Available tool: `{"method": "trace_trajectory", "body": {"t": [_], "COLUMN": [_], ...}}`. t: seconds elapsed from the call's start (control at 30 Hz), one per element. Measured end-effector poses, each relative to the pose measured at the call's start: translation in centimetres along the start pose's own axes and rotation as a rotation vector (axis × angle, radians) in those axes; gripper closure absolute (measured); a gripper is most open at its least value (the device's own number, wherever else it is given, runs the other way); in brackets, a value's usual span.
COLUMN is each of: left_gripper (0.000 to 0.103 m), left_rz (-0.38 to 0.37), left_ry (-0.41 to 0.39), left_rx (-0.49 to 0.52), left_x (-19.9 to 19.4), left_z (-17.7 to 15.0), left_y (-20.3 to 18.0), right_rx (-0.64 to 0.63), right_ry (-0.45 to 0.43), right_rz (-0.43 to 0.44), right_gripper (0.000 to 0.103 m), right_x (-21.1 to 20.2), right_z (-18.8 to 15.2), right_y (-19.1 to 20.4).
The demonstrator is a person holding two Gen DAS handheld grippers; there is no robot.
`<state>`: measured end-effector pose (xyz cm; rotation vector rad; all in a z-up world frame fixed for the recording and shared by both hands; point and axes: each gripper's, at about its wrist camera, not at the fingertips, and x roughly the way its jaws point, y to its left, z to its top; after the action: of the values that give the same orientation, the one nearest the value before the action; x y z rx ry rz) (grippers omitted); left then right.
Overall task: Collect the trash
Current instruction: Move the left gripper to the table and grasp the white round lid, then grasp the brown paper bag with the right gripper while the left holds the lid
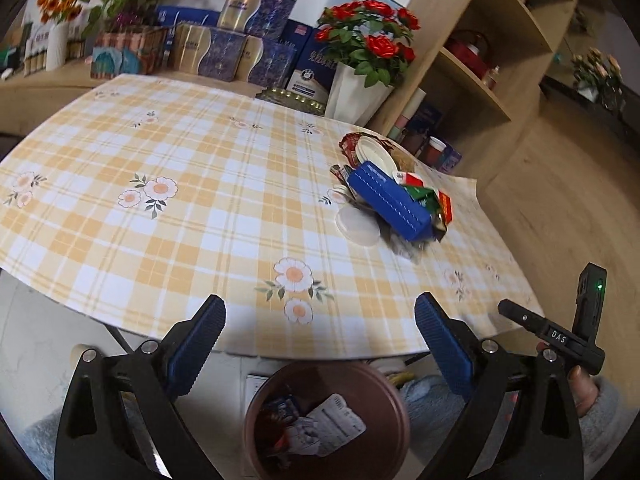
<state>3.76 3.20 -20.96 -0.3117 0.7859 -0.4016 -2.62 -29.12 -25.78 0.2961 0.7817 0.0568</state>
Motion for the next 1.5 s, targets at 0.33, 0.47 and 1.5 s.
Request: {"method": "trace_trajectory", "body": {"t": [0.33,0.47,1.5], "left_gripper": [0.023,0.032,0.094], "left_rz": [-0.125,-0.202,-0.114], "left_ry": [0.088,0.157,0.168], "left_rx": [-0.079,-0.058,-0.007], "left_x": [6.3,12.5,22.5], "left_z": [8.7,13.9,22.6], "left_y": [-0.2,-1.5,-1.0], "right_rx": [-0.010,0.014,-0.209], "right_ry": [0.014,0.032,0.347], "right_rz": [0.000,0.025,0.017], "right_gripper": [0.006,0.006,0.047], "right_x": [3.4,5.6,27.5], "right_z": [8.8,12.7,28.4], "right_y": [-1.3,-2.5,1.7]}}
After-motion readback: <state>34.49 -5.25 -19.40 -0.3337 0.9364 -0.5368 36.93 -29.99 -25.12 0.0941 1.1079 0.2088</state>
